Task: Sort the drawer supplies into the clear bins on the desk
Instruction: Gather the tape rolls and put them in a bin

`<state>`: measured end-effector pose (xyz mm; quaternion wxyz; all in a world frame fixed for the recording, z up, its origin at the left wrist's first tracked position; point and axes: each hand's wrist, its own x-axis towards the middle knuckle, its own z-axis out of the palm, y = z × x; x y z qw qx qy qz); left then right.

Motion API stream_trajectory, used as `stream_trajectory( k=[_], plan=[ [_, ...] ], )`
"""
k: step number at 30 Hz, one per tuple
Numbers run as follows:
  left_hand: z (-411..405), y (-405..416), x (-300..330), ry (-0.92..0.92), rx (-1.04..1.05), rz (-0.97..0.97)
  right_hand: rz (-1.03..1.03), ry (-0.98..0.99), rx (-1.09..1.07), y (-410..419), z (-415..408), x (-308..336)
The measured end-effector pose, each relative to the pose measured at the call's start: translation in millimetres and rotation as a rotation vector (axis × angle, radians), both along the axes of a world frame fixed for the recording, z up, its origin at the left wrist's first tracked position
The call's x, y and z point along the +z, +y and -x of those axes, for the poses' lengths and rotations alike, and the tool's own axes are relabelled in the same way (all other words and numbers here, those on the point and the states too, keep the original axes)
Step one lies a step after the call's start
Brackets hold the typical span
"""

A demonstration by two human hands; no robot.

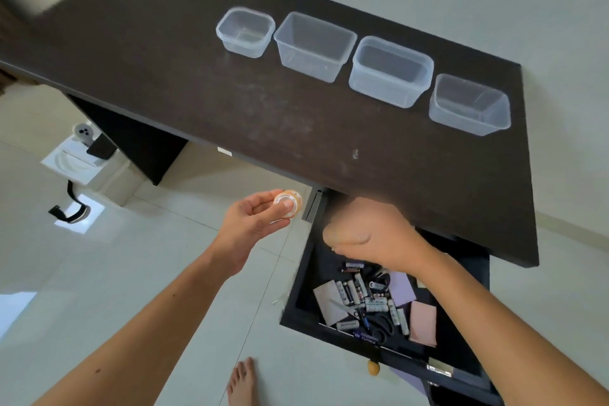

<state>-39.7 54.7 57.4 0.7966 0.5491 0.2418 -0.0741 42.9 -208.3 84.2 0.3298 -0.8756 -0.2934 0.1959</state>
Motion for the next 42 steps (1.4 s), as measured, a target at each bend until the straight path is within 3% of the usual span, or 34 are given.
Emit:
stream_trajectory(
  k=[12,29,42],
  plan=[
    [-82,55,47,-0.021,-0.006,-0.065,-0.107,0.082,-0.16,58,-107,62],
    [-214,170,82,-0.033,0.129,-0.168,-0.068,-0.006,-0.049,208,-262,98],
    [-350,266,67,-0.18,0.014,-0.528,0.035,-0.081,-0.092,312,-378,75]
  ],
)
